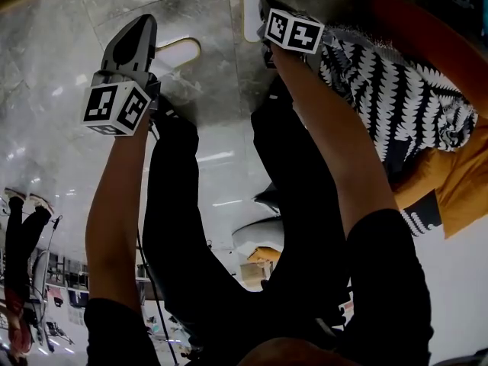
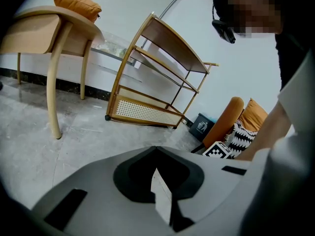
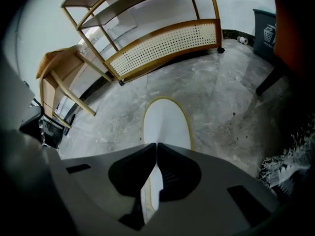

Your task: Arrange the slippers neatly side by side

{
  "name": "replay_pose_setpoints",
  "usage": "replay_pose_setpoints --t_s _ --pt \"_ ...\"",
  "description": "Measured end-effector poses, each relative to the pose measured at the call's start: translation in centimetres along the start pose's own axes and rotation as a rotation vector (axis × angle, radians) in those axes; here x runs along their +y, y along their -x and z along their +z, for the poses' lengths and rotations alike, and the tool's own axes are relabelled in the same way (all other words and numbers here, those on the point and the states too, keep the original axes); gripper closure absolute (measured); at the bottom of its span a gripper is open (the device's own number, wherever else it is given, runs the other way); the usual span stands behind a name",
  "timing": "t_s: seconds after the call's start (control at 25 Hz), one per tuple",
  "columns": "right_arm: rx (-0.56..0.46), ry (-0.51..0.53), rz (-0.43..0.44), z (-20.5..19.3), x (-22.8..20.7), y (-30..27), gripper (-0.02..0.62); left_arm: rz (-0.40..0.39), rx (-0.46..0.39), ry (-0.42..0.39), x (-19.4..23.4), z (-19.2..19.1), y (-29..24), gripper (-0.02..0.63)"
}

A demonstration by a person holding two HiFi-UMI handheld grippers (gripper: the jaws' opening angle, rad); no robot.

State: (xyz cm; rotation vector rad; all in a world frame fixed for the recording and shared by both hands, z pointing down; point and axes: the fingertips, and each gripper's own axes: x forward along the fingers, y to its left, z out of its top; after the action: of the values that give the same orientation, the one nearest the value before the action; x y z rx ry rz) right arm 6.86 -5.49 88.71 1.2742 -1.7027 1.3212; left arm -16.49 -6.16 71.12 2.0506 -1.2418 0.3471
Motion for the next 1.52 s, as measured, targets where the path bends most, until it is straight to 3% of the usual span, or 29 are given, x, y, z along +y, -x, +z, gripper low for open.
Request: replay_pose_setpoints --t_s 0.68,1.0,1.32,1.52 --pt "0.051 -0.048 0.014 -4.6 1.6 -1.8 0.555 0.013 0.016 0.011 0.2 -1.9 0.7 0.592" --pt "0.031 -0.227 -0.009 -4.3 0.8 -1.8 0.555 0.008 0.001 0.009 -0.1 -1.1 0.7 0.592" --pt "0.064 -0.149 -0.004 -4.7 1.7 -1.9 0.555 0.008 0.009 0.013 0.0 -1.4 1.2 0.592" --pt "0.066 -0.154 -0.012 -5.3 1.2 -1.8 0.555 0.005 0.012 0.008 -0.2 -1.4 1.3 0.592"
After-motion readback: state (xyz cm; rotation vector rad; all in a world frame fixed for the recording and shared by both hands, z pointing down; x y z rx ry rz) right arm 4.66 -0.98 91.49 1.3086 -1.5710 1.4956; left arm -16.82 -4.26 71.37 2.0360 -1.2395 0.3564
